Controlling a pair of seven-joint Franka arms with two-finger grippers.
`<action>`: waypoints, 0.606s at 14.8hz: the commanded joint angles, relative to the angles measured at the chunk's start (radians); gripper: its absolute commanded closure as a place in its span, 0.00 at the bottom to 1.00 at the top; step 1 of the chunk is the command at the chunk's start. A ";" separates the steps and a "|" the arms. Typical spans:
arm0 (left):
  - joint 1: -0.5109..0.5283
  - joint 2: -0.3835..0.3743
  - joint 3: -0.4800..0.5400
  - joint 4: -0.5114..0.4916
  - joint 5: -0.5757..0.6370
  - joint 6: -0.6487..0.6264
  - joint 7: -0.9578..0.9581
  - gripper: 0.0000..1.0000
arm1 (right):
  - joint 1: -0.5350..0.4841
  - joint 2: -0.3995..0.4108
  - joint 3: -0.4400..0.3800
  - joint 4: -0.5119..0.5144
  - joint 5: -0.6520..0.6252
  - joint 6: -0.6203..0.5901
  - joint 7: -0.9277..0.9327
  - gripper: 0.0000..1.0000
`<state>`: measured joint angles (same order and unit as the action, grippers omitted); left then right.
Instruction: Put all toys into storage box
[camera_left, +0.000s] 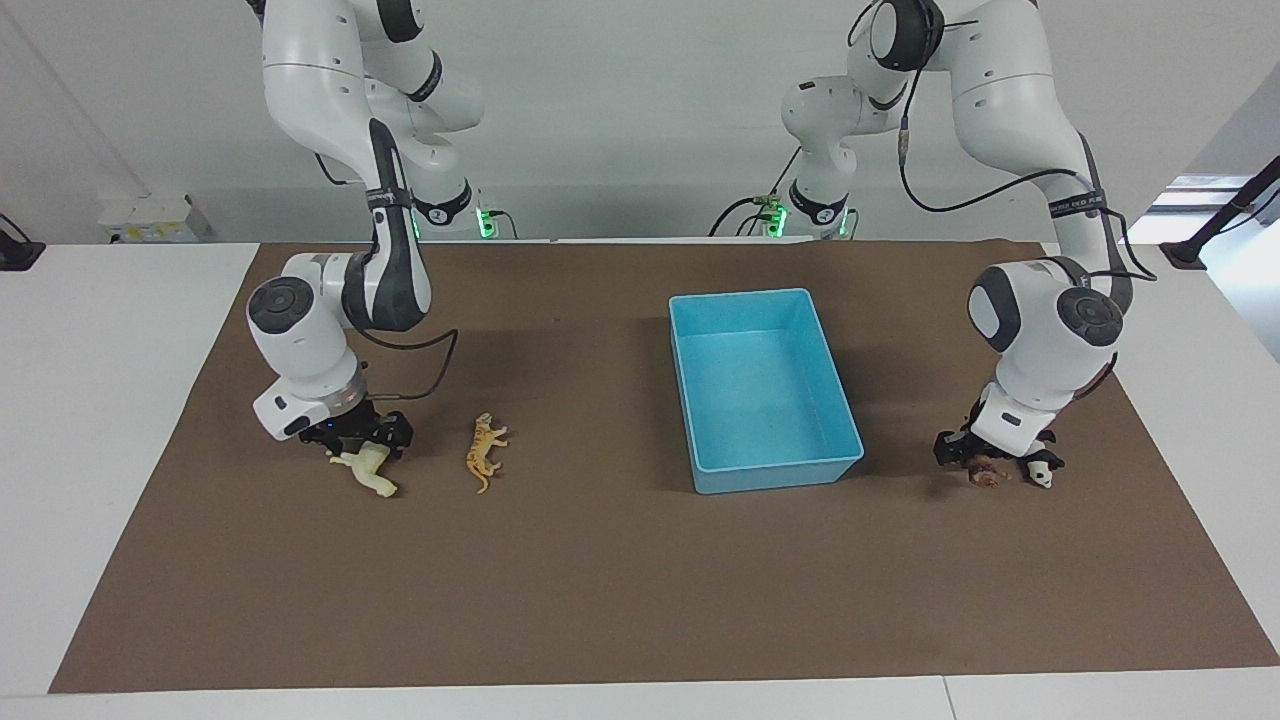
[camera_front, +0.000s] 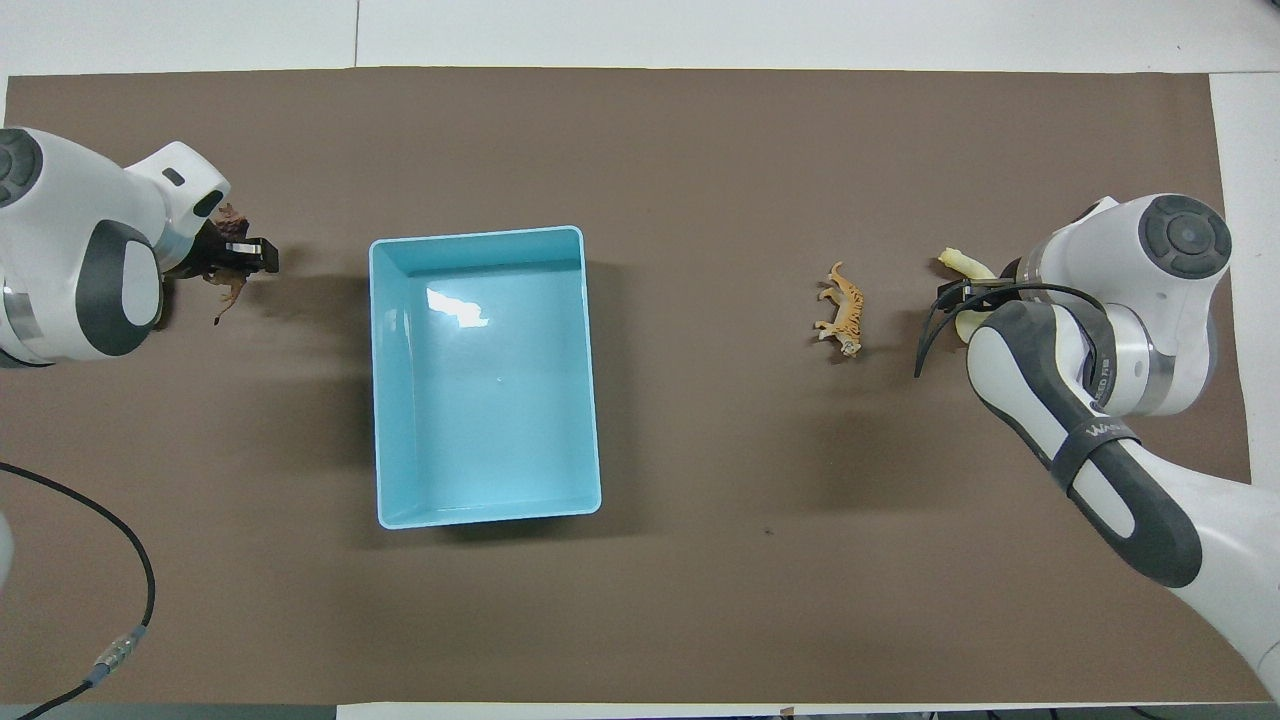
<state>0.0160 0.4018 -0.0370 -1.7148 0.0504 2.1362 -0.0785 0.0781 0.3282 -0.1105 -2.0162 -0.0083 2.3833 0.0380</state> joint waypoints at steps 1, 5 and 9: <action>-0.114 -0.160 0.006 0.014 -0.024 -0.230 -0.217 1.00 | 0.006 -0.012 0.000 -0.015 -0.012 -0.030 0.016 0.00; -0.383 -0.257 0.008 -0.038 -0.032 -0.346 -0.591 1.00 | 0.005 -0.024 0.003 -0.013 -0.019 -0.073 0.095 0.00; -0.453 -0.317 0.008 -0.160 -0.032 -0.318 -0.626 0.32 | -0.008 -0.029 0.003 -0.052 -0.019 -0.043 0.108 0.16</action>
<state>-0.4448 0.1323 -0.0536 -1.7950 0.0224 1.7898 -0.7157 0.0835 0.3199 -0.1111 -2.0169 -0.0187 2.3282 0.1298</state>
